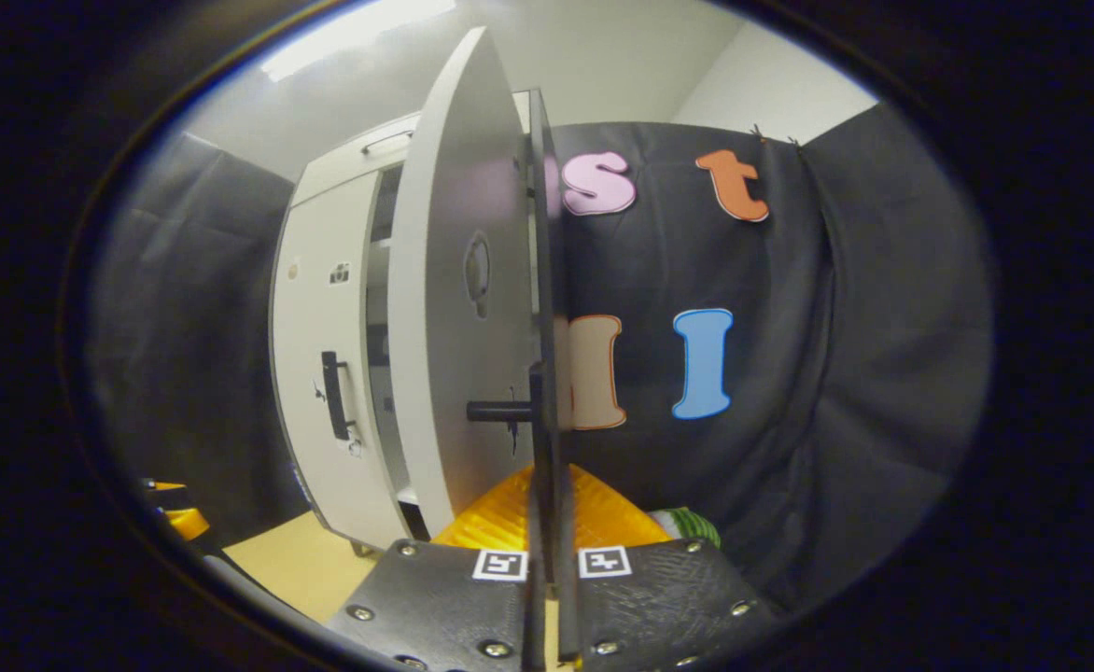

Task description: Open the right door of the double-door shoe cabinet with the right hand, and open the left door with the left hand.

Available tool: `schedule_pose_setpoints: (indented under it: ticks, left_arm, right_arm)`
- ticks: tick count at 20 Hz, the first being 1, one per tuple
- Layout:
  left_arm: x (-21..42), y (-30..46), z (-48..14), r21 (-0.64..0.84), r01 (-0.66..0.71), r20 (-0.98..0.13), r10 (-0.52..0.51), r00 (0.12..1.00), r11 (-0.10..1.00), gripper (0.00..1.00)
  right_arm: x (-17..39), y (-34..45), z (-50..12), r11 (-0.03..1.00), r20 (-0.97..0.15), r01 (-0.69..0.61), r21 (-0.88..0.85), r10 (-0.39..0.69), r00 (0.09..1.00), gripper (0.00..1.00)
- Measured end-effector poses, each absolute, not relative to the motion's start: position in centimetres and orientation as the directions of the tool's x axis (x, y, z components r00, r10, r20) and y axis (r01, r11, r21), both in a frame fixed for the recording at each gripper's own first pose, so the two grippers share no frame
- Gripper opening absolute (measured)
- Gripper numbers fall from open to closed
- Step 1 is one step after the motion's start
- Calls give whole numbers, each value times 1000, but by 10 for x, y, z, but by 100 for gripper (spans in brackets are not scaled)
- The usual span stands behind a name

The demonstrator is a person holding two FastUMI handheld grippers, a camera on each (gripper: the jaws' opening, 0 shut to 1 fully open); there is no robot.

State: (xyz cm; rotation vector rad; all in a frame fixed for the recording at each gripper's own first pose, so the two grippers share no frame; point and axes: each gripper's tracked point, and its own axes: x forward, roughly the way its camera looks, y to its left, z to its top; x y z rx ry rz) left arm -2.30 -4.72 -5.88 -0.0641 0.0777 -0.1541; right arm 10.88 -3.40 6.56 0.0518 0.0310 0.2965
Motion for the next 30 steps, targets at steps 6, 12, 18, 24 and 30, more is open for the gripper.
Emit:
schedule_pose_setpoints:
  ticks: [6,12,18,24,30]
  left_arm:
    - [0,-49,-61,-69,147,-85,-152,985,987,99]
    - [66,-60,-32,-61,141,-33,-143,989,988,99]
    - [152,-67,-12,-136,136,4,-137,991,981,99]
    - [223,-77,8,-98,132,29,-129,991,986,99]
    - [262,-90,22,-14,125,23,-124,992,992,89]
  right_arm:
    - [109,-50,64,965,-9,-259,30,259,966,9]
    - [74,-88,58,991,81,-134,-25,135,987,93]
    - [10,-88,22,985,101,-143,97,133,986,100]
    - [-35,-80,-26,976,94,-114,185,98,991,100]
    - [-77,-51,-68,972,33,-163,170,159,987,98]
